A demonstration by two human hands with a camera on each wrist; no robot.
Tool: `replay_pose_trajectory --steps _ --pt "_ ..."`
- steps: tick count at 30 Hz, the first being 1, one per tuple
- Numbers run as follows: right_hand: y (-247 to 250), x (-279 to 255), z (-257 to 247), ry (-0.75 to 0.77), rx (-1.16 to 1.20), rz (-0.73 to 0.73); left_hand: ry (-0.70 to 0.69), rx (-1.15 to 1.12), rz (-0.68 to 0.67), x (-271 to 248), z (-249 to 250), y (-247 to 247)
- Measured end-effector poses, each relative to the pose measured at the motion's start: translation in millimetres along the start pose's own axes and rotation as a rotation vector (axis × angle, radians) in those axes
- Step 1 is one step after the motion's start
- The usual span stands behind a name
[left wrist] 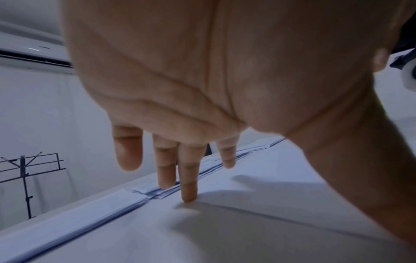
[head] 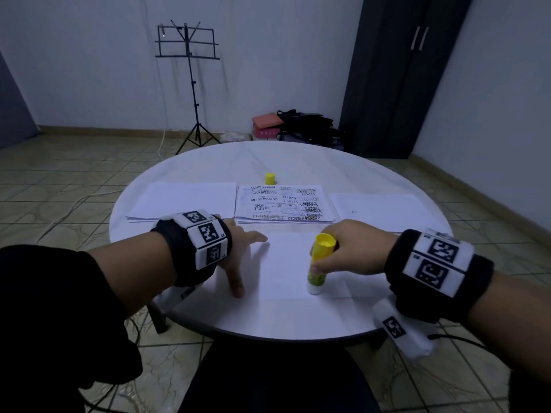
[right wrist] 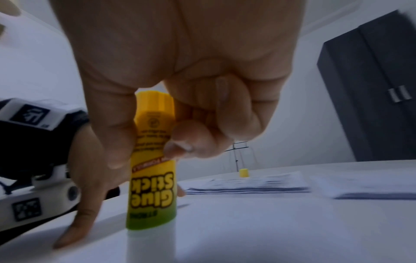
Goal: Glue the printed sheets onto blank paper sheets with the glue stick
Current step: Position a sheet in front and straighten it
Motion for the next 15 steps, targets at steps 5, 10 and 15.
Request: replay_pose_trajectory --steps 5,10,15 --pt "17 -14 40 -0.107 0.03 -0.045 -0.006 0.056 0.003 -1 4 2" --pt "38 9 65 -0.245 0.168 0.026 -0.028 0.073 -0.025 -4 10 6" --pt "50 33 64 -0.301 0.206 0.216 -0.041 0.049 -0.057 -2 14 6"
Point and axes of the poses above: each hand's wrist, its own x-axis towards the middle knuckle, its own y-axis out of the back of the hand, z = x × y, the point moved 7 cm from there along x, towards the middle knuckle, and after that the axes turned 1 degree about -y, right-handed, at the moved point
